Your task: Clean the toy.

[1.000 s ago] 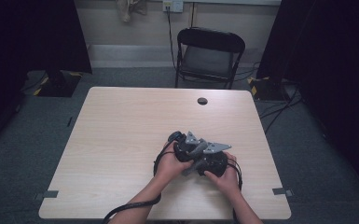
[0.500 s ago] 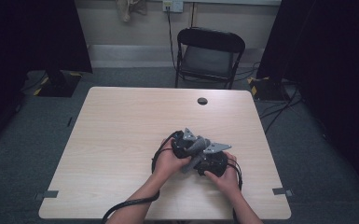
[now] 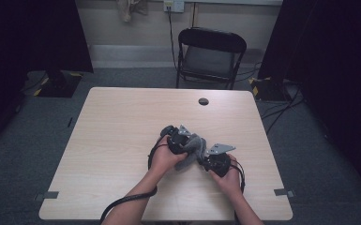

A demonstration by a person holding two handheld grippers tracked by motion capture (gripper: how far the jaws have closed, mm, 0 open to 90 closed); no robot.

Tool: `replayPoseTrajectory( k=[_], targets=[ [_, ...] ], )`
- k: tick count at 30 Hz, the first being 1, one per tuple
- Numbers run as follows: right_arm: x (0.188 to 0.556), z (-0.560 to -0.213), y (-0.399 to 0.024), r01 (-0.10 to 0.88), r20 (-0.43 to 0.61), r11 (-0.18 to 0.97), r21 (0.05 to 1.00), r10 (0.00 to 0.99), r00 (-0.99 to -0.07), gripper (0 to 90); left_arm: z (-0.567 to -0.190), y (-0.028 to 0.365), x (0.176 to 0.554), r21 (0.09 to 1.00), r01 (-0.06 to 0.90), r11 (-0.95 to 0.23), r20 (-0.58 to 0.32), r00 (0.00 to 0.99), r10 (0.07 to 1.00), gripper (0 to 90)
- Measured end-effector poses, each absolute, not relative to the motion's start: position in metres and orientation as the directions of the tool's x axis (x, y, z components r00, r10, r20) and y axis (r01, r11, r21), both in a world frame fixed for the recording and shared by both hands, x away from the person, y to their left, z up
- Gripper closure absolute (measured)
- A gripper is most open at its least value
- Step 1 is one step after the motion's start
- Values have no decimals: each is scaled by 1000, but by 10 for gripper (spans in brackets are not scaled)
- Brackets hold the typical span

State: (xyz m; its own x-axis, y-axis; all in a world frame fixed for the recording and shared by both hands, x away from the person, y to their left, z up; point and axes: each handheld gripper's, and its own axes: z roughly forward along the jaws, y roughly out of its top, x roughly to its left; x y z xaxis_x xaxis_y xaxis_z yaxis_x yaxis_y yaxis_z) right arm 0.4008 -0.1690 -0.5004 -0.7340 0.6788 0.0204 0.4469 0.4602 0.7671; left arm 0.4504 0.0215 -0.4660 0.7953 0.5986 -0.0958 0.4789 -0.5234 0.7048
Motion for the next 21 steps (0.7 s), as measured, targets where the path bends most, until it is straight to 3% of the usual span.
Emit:
replayPoseTrajectory(
  k=[3,7,9,11,12,21],
  targets=[
    [402,-500,-168,450,20,459,766,683,-731,616,-461,23,450,709,482,-514,-111,797,594,706],
    [402,-501,-167,441,15,471,764,671,-741,526,-452,27,452,731,478,-488,-114,790,602,707],
    [403,-501,-166,444,13,475,760,672,-741,409,-441,34,459,746,470,-472,-90,774,627,707],
    [403,-501,-166,445,16,476,759,670,-742,382,-438,37,462,748,473,-466,-94,770,631,707],
    [405,-501,-165,448,32,480,754,654,-755,302,-435,41,466,743,474,-472,-79,763,642,706],
    [417,-501,-156,411,-15,521,748,632,-775,187,-451,53,477,719,522,-459,-88,724,684,703]
  ],
)
